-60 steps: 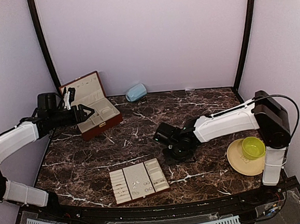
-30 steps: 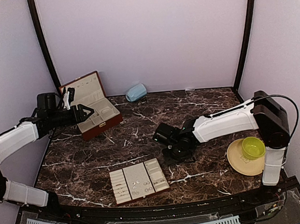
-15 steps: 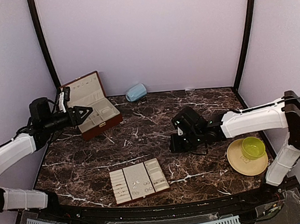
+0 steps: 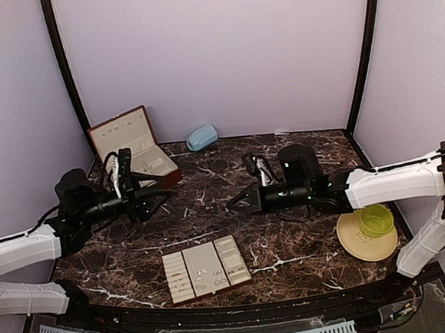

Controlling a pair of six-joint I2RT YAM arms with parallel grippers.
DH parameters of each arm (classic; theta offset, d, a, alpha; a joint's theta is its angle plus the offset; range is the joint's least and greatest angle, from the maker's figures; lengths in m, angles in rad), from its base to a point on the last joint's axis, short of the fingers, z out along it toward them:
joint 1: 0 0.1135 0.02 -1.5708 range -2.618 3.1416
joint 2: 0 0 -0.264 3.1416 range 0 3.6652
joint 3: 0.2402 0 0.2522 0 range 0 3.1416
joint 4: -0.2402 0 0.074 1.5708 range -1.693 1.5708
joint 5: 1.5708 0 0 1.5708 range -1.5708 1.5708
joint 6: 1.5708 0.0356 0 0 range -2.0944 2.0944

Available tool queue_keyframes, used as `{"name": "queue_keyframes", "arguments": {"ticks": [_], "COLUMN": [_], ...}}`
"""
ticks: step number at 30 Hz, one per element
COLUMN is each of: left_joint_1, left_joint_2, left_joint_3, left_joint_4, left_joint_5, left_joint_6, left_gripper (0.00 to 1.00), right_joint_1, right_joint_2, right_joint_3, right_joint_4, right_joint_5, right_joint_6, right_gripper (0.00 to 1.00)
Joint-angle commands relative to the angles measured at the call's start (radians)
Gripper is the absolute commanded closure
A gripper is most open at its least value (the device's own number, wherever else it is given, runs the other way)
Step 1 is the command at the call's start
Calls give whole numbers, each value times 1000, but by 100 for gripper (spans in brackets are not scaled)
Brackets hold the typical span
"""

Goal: Organize the mixed jewelry
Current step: Pick up the earring from the center of the board, then pass from the right arm to the left

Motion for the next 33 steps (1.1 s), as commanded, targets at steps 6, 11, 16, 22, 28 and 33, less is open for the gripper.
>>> {"name": "queue_keyframes", "arguments": {"ticks": [6,11,16,22,28,33], "left_joint_1": [-275,-396,-447,-468,-481,-484], "left_joint_2": [74,180,262,308,315,314], "left_joint_3": [-51,-26,25,44,54,48], "left_joint_4": [140,188,217,271,272,269], "left_joint_5": [-285,-401,-435,-434,-424,-433], "left_joint_6": [261,378,447,470,480,483], "left_gripper": [39,40,41,42,55,63], "right_joint_1": [2,13,27,29,31,31], "right_joint_2": [-33,-23,4,7,7,11], "right_joint_3": [-17,-4,3,-2,-2,1], "right_joint_4": [256,270,290,287,282,278], "right_joint_5": [-233,-280,-310,-311,-302,-299], "right_joint_6": [46,56,78,80,79,78], "right_gripper": [100,100,100,100,100,100]}}
